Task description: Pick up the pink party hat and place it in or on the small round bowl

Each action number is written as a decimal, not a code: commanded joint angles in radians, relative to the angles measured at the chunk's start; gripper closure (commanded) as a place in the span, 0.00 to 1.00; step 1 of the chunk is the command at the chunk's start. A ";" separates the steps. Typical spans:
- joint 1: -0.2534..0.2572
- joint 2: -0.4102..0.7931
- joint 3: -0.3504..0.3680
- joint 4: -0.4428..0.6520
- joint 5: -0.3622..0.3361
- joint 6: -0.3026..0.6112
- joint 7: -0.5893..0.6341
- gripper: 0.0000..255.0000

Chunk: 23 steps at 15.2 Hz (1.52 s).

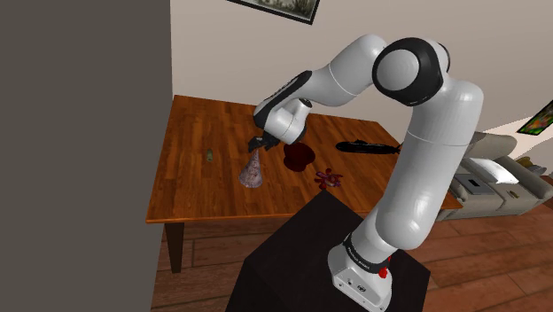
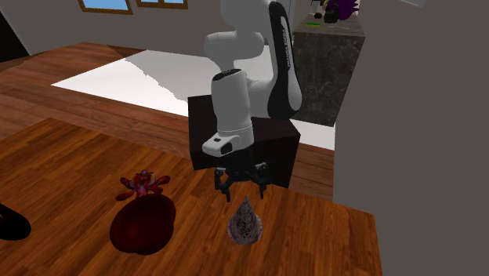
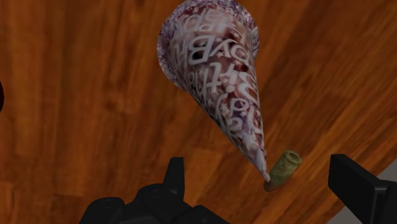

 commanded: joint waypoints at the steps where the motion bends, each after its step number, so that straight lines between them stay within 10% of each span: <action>1: -0.001 0.001 0.001 0.001 0.002 0.000 -0.002 0.00; 4: -0.001 0.001 0.001 0.001 0.001 0.000 -0.001 0.00; 5: -0.001 0.001 0.001 0.001 0.001 0.000 -0.001 1.00; 14: -0.001 0.001 0.001 0.001 0.002 0.000 -0.002 1.00; 23: 0.124 -0.126 -0.162 -0.048 -0.252 -0.082 0.230 1.00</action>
